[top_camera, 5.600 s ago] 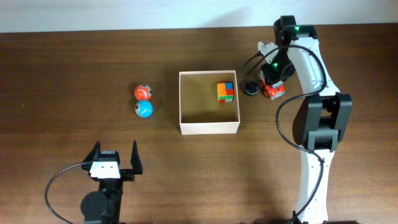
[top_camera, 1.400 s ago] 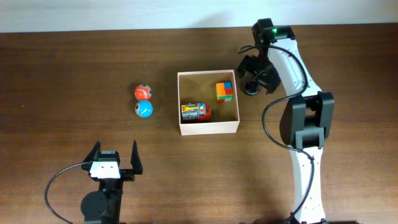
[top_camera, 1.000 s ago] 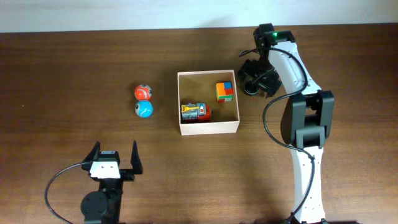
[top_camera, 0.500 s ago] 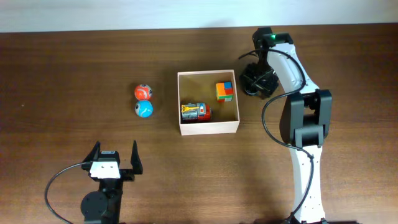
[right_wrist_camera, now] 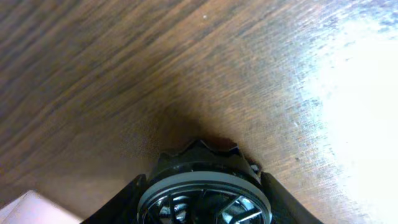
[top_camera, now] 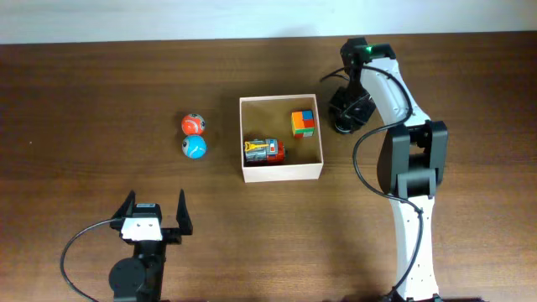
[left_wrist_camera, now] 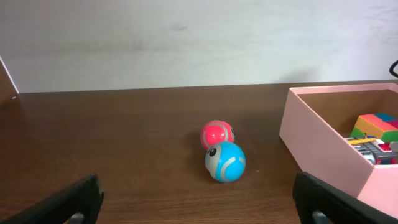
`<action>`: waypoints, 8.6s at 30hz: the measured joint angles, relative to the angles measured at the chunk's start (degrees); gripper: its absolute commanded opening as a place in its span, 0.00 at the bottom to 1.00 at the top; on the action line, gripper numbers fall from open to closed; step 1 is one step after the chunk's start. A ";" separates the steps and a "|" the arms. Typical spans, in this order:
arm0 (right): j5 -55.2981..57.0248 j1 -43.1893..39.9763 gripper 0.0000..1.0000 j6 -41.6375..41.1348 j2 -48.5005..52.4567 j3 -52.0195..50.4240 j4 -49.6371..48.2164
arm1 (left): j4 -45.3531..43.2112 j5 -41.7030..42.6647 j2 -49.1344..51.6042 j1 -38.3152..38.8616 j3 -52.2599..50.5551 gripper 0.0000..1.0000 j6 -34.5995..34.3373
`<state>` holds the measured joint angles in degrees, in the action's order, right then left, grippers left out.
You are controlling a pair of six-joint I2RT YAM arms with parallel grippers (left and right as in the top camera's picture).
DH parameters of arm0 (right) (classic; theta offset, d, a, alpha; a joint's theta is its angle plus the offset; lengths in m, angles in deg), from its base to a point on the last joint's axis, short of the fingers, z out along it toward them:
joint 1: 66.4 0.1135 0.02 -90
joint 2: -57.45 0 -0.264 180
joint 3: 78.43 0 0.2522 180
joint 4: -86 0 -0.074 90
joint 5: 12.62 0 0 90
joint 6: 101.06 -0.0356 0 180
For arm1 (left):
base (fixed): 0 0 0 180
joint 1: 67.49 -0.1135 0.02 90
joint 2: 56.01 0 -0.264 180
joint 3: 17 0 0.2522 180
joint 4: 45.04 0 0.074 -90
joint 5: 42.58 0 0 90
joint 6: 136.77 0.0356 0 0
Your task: Pack container
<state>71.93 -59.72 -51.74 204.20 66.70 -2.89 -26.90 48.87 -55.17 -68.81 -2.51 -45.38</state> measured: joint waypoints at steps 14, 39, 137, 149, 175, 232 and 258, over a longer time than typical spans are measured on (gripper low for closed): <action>-0.61 2.01 0.46 11.45 0.55 32.46 19.61 | -0.02 0.00 0.00 0.00 0.00 0.99 0.00; 5.97 18.43 0.89 16.68 -0.44 33.38 19.65 | -0.02 0.00 0.00 0.00 0.00 0.99 0.00; 1.46 -20.11 0.99 42.21 -64.02 -49.92 4.39 | -0.02 -0.52 0.00 0.00 0.00 0.99 0.13; 4.15 -20.15 0.99 42.27 -63.23 -49.92 4.37 | -12.20 2.80 0.00 0.00 0.35 0.99 0.17; 4.55 -20.28 0.99 42.23 -63.17 -50.01 4.00 | 43.65 14.99 69.00 -0.09 79.03 0.99 3.67; 4.55 -20.31 0.99 42.27 -63.17 -50.03 3.98 | 57.53 -3.74 119.69 8.59 94.09 0.99 -16.37; 4.55 -20.31 0.99 42.25 -63.17 -50.03 4.00 | 56.94 -0.79 121.90 8.59 94.09 0.47 -14.34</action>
<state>76.47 -80.02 -9.49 141.04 16.67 1.11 30.04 48.08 66.73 -60.22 91.58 -59.72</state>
